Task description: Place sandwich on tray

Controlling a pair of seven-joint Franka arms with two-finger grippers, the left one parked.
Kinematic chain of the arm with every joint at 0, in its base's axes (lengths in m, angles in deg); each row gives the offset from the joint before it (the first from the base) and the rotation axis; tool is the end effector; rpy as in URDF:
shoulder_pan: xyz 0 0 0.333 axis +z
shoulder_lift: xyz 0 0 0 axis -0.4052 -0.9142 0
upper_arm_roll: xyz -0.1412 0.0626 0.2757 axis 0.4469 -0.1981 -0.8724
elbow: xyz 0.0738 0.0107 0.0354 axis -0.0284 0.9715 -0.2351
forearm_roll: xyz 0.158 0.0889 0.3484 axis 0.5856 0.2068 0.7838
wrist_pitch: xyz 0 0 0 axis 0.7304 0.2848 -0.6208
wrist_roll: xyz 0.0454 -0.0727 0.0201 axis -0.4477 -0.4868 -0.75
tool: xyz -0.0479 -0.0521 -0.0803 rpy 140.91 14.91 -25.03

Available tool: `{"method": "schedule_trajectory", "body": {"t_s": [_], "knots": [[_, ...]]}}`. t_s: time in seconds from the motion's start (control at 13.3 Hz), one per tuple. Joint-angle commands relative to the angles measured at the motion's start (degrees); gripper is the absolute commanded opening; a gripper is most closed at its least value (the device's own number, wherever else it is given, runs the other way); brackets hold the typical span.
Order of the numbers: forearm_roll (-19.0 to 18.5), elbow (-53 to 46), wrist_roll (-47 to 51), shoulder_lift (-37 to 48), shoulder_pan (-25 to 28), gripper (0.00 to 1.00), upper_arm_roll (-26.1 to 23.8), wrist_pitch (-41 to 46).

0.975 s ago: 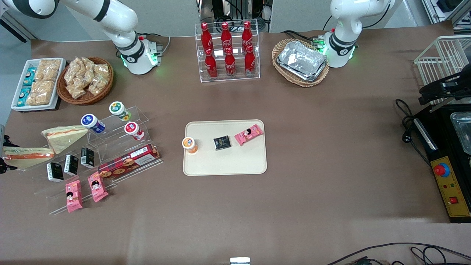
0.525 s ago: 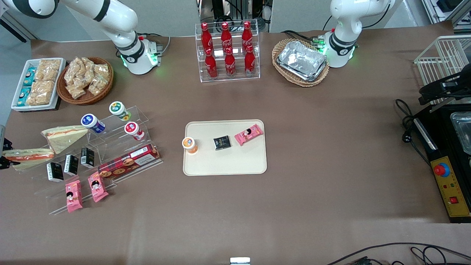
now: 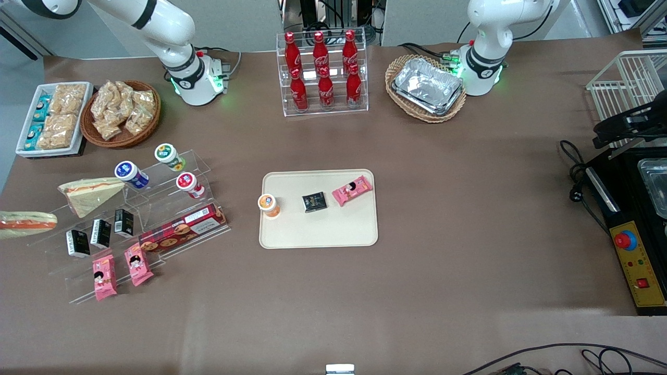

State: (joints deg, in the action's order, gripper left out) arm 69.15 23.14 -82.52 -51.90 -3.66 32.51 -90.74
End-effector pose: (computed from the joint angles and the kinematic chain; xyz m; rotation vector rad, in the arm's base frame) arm 0.5838 -0.3438 0.4458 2.1446 2.2859 0.0373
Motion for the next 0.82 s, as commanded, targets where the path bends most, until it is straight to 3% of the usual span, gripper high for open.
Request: {"method": "schedule_trajectory", "body": {"t_s": [0.0,0.75], "knots": [[0.6,-1.9,6.4,4.7,1.3,0.0,-1.0,6.5],[2.6,-1.9,39.8,8.9,19.8,0.0,-1.3,15.6]]}}
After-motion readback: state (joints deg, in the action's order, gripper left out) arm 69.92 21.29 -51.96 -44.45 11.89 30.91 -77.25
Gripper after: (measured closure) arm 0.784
